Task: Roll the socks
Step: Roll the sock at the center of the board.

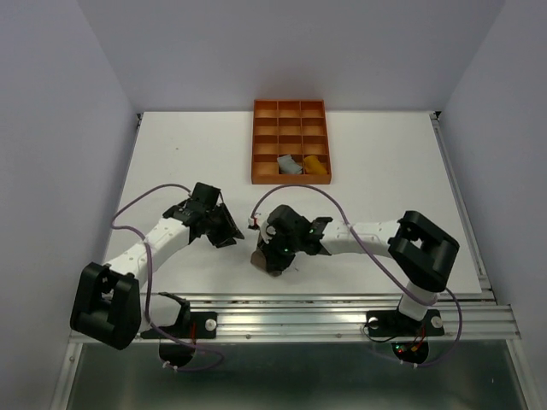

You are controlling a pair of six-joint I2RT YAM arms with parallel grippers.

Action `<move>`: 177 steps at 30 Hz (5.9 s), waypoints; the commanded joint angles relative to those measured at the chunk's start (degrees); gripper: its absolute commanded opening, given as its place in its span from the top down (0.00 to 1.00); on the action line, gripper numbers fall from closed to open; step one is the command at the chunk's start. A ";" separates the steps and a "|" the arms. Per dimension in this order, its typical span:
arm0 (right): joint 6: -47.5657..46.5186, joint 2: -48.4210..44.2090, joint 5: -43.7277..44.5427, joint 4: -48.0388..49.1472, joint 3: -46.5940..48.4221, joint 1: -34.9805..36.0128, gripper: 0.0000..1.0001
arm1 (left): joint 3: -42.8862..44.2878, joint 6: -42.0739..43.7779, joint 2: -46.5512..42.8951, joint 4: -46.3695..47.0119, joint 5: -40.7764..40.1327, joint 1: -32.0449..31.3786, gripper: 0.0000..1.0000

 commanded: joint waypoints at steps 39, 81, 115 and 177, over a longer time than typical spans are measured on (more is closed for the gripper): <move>18.57 22.14 -27.97 -11.47 17.17 -17.90 0.98 | -14.29 6.29 1.68 20.37 15.80 -0.13 0.44; 0.38 -4.92 -18.22 4.25 3.81 -16.15 0.23 | -8.14 8.49 15.39 15.73 18.00 -0.83 1.00; -17.38 -2.48 9.74 -2.59 1.70 6.10 0.28 | 0.56 14.02 20.67 1.05 16.78 -0.48 1.00; 3.45 13.96 -23.74 -18.93 21.63 -10.33 0.99 | -10.42 7.78 -8.51 10.01 12.03 1.81 0.52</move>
